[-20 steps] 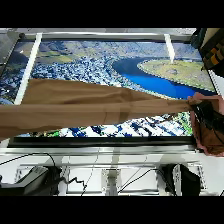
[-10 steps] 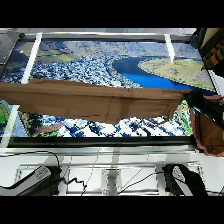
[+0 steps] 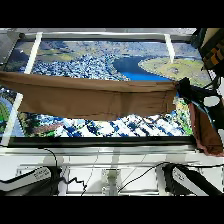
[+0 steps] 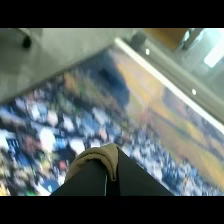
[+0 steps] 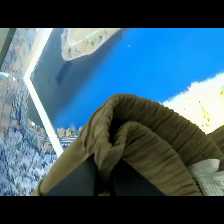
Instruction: Fold the clothes and pants, and hang the long-sleeved shirts on hangers.
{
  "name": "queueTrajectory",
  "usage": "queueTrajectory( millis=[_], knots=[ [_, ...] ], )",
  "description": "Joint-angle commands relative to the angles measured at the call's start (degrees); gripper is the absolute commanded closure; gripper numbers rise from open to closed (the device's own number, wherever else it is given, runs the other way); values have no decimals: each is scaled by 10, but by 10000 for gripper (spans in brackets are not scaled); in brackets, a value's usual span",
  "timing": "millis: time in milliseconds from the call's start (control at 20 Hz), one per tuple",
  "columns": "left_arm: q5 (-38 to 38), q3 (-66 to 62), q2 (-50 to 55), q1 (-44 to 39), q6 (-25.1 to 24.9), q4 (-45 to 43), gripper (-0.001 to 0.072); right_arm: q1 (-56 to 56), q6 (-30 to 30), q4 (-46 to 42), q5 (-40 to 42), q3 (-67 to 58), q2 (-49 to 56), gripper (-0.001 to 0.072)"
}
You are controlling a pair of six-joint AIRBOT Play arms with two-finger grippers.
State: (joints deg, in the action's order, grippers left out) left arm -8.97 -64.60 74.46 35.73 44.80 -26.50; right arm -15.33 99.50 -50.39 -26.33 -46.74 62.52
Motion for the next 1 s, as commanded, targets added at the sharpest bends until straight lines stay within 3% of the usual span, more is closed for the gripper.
queueTrajectory(
  millis=[0, 100, 150, 350, 400, 550, 700, 800, 950],
  knots=[
    [-29, -3, -53, 18, 4, -31, 694, 3, -5, -56, -104, -46, -9, 684],
    [-65, -3, -91, 36, 19, -63, 694, 3, -17, -82, -168, -58, -35, 684],
    [-83, -3, -107, 49, 55, -106, 694, 3, -17, -102, -193, -58, -55, 683],
    [-236, -3, -136, 119, 312, -379, 694, 3, 10, -199, -270, -58, -139, 684],
    [-272, -3, -137, 129, 350, -428, 694, 3, 22, -209, -277, -58, -159, 684],
    [-318, -3, -136, 136, 369, -508, 693, 3, 36, -210, -280, -58, -202, 684],
    [-313, -3, -109, 120, 369, -513, 693, 4, 36, -210, -289, -52, -191, 684],
    [-302, -3, -64, 99, 369, -513, 693, 4, 40, -210, -279, -50, -157, 684],
    [-237, -3, 11, 47, 369, -513, 693, 4, 55, -188, -196, -50, -76, 684]
  ],
)
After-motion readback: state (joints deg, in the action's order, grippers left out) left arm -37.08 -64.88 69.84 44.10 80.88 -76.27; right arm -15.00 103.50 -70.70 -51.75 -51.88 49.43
